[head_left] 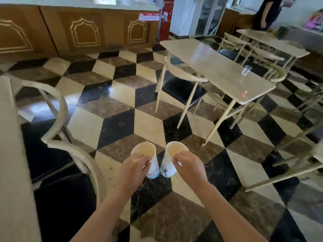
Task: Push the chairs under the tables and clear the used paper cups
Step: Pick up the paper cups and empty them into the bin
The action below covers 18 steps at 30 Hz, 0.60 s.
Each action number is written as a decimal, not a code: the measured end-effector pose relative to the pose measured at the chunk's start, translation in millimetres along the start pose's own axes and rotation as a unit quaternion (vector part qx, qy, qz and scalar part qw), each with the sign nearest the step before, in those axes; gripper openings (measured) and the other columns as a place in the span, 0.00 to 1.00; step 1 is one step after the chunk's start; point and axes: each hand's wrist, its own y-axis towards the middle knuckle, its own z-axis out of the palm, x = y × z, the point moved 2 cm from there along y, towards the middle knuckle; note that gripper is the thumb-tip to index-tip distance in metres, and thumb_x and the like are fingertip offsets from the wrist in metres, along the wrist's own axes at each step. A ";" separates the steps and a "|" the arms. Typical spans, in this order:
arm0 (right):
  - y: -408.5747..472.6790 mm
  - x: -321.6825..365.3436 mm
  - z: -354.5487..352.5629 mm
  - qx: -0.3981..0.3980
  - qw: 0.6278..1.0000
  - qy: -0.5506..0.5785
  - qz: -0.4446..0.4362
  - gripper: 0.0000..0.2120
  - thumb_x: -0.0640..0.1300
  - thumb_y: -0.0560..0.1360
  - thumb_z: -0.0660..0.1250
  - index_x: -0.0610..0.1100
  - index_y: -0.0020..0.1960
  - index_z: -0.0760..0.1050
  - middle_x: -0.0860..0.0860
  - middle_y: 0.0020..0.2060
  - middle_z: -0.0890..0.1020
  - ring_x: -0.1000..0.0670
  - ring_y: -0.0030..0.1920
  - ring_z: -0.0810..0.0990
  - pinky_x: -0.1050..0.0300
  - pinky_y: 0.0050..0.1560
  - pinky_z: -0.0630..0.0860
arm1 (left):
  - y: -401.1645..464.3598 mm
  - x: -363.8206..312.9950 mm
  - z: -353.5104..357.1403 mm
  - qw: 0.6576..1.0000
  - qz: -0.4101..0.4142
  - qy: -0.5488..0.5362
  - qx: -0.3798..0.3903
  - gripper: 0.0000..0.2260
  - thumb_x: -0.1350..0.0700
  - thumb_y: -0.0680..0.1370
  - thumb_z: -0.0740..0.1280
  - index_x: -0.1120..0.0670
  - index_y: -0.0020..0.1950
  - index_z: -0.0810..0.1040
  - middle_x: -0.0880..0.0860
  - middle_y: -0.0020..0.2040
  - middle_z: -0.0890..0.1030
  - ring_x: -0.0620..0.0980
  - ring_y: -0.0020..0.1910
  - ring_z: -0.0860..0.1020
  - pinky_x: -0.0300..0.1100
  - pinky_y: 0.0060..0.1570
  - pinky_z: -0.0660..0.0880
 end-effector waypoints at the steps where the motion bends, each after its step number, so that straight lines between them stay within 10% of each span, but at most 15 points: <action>1: 19.6 -4.4 -0.4 0.002 1.000 -0.007 -0.001 0.05 0.39 0.75 0.68 0.37 0.45 0.81 0.41 0.42 0.84 0.42 0.41 0.81 0.44 0.44 0.80 | 17.7 2.7 0.8 1.000 -0.007 -0.002 -0.003 0.09 0.63 0.68 0.75 0.59 0.47 0.82 0.57 0.44 0.85 0.55 0.39 0.81 0.46 0.37 0.79; 18: 341.8 -77.3 57.8 0.057 0.974 0.017 -0.218 0.12 0.36 0.61 0.79 0.43 0.42 0.81 0.48 0.37 0.83 0.46 0.36 0.81 0.56 0.34 0.80 | 270.6 89.9 45.1 0.983 -0.141 0.087 -0.081 0.07 0.63 0.70 0.73 0.58 0.47 0.82 0.56 0.44 0.85 0.55 0.40 0.82 0.45 0.39 0.80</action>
